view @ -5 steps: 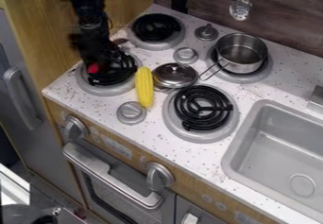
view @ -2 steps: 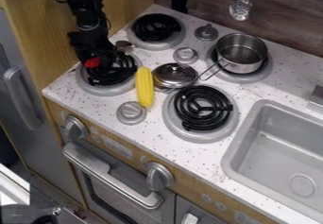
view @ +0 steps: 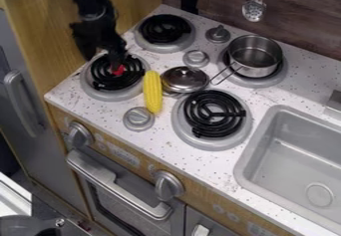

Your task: Move the red spoon to the lower left of burner

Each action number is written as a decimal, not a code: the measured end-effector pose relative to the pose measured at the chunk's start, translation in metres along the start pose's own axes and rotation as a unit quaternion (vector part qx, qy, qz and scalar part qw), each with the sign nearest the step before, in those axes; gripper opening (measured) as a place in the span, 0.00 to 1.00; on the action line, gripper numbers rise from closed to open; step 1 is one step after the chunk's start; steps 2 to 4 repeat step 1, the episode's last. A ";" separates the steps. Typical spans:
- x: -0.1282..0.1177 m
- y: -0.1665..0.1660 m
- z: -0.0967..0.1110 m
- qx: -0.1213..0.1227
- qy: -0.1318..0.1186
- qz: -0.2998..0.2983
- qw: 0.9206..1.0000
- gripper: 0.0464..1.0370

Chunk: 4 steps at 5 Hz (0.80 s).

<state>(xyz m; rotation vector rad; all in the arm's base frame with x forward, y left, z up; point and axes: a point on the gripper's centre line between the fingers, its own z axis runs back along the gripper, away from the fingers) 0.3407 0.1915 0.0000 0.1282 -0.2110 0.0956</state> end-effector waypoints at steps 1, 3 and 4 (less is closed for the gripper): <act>0.001 -0.016 0.013 -0.001 -0.008 -0.017 1.000 0.96; 0.001 -0.016 0.013 -0.001 -0.008 -0.017 1.000 0.96; 0.001 -0.016 0.013 -0.001 -0.008 -0.017 1.000 0.96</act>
